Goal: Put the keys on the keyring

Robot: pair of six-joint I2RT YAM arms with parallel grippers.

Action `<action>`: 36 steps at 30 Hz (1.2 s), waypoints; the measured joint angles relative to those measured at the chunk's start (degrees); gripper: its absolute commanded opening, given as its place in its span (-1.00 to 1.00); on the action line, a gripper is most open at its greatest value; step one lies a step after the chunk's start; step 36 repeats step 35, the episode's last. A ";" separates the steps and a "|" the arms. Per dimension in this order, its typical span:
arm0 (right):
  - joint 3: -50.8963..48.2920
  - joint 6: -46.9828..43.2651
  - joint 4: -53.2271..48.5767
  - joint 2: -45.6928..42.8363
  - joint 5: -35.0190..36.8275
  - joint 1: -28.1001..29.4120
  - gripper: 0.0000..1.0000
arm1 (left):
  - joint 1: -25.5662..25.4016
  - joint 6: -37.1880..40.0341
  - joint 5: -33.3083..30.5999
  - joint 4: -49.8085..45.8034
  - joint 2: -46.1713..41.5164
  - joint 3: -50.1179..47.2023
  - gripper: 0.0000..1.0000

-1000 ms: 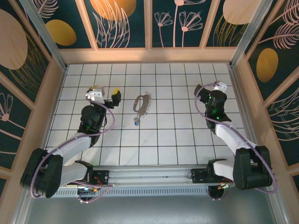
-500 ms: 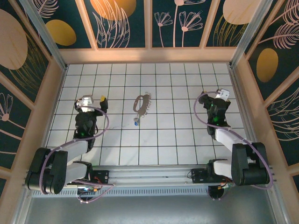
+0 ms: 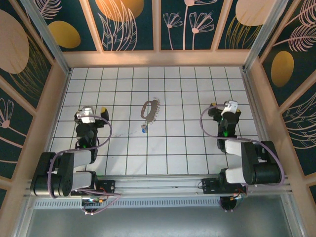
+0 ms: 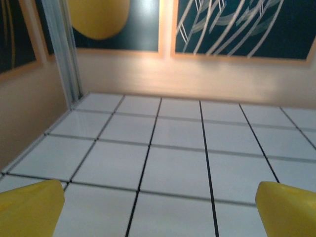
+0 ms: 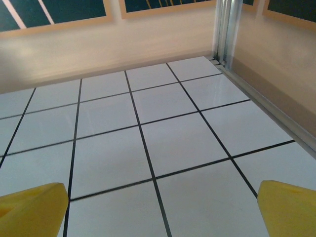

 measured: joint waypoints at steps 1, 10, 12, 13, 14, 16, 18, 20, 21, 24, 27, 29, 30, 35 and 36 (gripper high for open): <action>-1.27 -0.42 2.38 0.87 -0.44 0.00 0.97 | 0.17 0.11 0.81 0.90 1.07 -0.13 0.97; -5.66 -1.73 16.04 9.51 -7.41 -2.99 0.97 | 1.66 0.68 6.47 9.38 11.58 0.42 0.98; -4.44 -1.64 15.67 9.53 -9.94 -4.31 0.98 | 2.16 0.68 7.69 8.52 11.78 1.81 0.98; -3.56 -1.44 15.43 9.51 -11.50 -5.29 0.98 | 2.51 0.68 8.13 8.31 11.85 2.64 0.97; -2.80 -1.36 15.37 9.51 -12.52 -6.12 0.98 | 2.84 0.63 8.46 8.07 11.87 3.32 0.97; -2.14 -1.25 15.34 9.51 -13.92 -6.86 0.98 | 3.39 0.44 8.63 7.65 11.89 4.33 0.98; -2.10 -1.25 15.15 9.51 -14.56 -6.82 0.98 | 3.45 0.11 8.22 7.15 11.96 4.87 0.98; -2.10 -1.27 14.84 9.53 -14.58 -6.38 0.98 | 3.45 -0.02 7.87 6.54 11.98 5.14 0.98; -2.10 -1.25 14.71 9.51 -14.60 -6.21 0.98 | 3.45 -0.13 7.67 6.21 11.98 5.16 0.98; -2.10 -1.25 14.51 9.53 -14.78 -6.14 0.98 | 3.45 -0.42 6.71 5.40 12.07 5.20 0.98; -2.10 -1.25 14.49 9.51 -14.80 -6.16 0.98 | 3.45 -0.42 6.25 4.98 12.07 5.20 0.97; -2.10 -1.25 14.49 9.51 -14.80 -6.14 0.98 | 3.45 -0.44 6.19 4.76 12.07 5.20 0.98; -2.10 -1.25 14.49 9.53 -14.80 -6.16 0.98 | 3.45 -0.44 6.05 4.79 12.07 5.20 0.98; -2.10 -1.25 14.49 9.53 -14.80 -6.14 0.98 | 3.41 -0.42 5.35 4.74 12.07 5.20 0.98; -2.10 -1.25 14.49 9.53 -14.80 -6.14 0.98 | 3.41 -0.42 5.35 4.74 12.07 5.20 0.98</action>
